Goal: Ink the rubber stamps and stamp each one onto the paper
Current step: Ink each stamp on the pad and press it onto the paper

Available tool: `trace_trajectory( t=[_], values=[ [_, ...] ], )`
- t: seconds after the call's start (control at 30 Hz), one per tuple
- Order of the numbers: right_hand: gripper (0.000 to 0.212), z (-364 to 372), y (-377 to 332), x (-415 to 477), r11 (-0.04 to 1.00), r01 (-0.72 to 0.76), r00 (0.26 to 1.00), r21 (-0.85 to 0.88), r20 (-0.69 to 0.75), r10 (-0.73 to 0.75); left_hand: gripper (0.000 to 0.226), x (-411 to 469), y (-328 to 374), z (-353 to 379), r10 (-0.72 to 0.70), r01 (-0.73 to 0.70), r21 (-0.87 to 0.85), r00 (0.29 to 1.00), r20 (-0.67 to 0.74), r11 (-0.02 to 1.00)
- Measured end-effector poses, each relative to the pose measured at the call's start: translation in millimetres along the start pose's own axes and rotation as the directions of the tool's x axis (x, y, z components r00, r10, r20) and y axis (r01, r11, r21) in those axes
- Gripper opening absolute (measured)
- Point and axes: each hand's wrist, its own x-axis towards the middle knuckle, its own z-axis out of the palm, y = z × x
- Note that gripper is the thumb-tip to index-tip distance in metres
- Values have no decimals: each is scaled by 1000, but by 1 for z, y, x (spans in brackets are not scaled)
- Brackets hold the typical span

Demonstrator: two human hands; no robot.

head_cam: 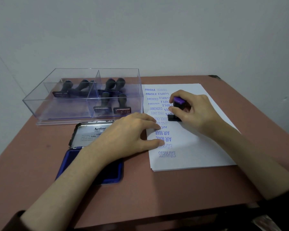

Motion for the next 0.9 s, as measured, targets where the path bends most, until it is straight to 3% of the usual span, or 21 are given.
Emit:
trace_trajectory(
  t=[0.17,0.53,0.63,0.73,0.9],
  values=[
    [10,0,-1,0,1000,-6,1000,8,-5,6,59,0,-1,1,2,-2,-17,1000,-12,1000],
    [12,-10,-5,3,993,-91,993,74,84,85,48,1,4,-2,2,-2,12,1000,10,1000],
    [13,-14,-8,3,989,-109,994,101,33,106,49,0,3,-2,11,-11,14,1000,-2,1000],
    [14,-16,-16,3,972,-126,990,200,-41,137,60,-7,-1,-8,18,-18,-4,997,-81,1000],
    [18,-14,-44,2,941,-119,993,316,18,119,47,-35,-19,-33,-32,29,-16,959,-281,999]
  ],
)
